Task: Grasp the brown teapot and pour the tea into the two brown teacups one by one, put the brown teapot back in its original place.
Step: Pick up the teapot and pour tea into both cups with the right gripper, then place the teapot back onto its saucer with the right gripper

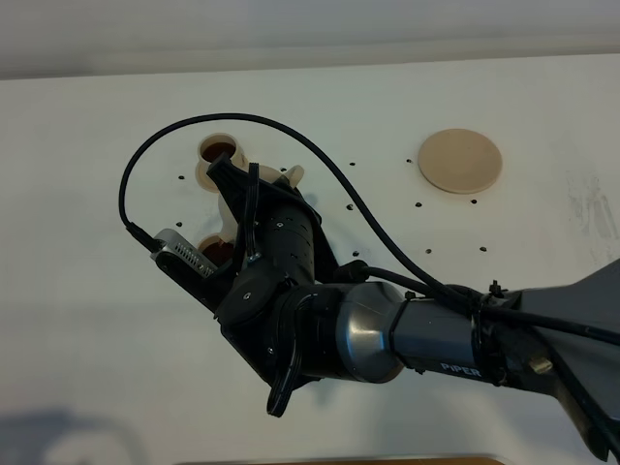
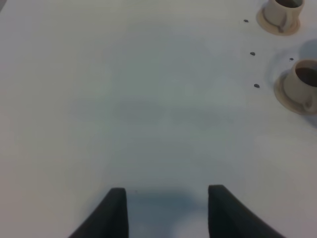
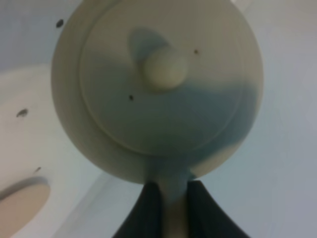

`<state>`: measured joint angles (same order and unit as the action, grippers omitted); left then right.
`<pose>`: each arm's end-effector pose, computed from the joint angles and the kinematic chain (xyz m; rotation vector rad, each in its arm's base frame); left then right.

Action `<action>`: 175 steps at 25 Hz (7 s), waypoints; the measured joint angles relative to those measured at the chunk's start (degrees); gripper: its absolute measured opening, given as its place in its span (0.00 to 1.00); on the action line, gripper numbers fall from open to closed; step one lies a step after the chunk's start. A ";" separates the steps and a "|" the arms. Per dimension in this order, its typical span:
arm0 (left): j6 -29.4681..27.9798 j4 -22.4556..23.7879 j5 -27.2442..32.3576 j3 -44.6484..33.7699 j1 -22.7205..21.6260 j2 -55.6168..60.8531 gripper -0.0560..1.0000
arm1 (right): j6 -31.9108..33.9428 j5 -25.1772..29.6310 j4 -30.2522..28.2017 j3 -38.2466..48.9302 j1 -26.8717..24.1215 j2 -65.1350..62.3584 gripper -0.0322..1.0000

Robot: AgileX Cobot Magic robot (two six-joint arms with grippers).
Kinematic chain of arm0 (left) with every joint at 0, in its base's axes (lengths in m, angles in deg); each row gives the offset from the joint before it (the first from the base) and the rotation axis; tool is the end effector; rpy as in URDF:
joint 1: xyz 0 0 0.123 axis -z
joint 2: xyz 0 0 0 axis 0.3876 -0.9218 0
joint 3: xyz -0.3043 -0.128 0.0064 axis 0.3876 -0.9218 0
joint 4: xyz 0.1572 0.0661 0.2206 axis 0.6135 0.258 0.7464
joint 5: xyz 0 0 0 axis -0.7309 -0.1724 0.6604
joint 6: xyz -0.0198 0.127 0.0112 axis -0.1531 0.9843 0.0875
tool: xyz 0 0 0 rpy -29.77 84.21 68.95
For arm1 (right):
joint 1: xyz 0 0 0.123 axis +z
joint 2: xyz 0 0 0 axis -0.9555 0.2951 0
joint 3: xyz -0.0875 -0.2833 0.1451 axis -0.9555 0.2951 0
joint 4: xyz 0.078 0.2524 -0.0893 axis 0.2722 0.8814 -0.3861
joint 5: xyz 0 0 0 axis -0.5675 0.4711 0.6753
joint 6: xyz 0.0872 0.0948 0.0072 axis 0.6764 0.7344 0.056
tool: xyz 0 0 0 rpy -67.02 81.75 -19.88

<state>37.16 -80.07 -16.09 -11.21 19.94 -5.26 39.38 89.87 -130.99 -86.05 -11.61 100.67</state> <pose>0.0103 0.0059 0.2602 -0.1845 2.0691 0.0119 0.3240 0.3744 0.1796 -2.1016 1.0133 -1.3506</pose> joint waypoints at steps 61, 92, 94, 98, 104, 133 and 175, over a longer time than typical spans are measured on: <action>-0.02 0.00 0.00 0.00 0.00 0.00 0.47 | 27.73 -9.97 59.03 1.75 -6.68 -12.86 0.12; 0.03 0.00 0.00 0.00 0.00 0.00 0.47 | 26.15 -14.41 62.75 5.25 -13.32 -15.27 0.12; 0.03 0.00 0.00 0.00 0.00 0.00 0.47 | 26.09 -14.35 62.69 5.25 -16.41 -16.35 0.12; 0.03 0.00 0.00 0.00 0.00 0.00 0.47 | 26.09 -13.94 62.64 5.06 -23.55 -16.78 0.12; 0.03 0.00 0.00 0.00 0.00 0.00 0.47 | 26.09 -13.97 62.69 3.37 -32.53 -16.78 0.12; -0.03 0.00 0.00 0.00 0.00 0.00 0.47 | 26.02 -20.58 67.22 -0.47 -44.89 -4.33 0.12; 0.03 0.00 0.00 0.00 0.00 0.00 0.47 | 27.10 -15.23 67.24 -3.40 -45.79 -1.05 0.56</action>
<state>37.20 -80.07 -16.09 -11.21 19.94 -5.26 66.48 74.64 -63.75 -89.45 -57.40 99.62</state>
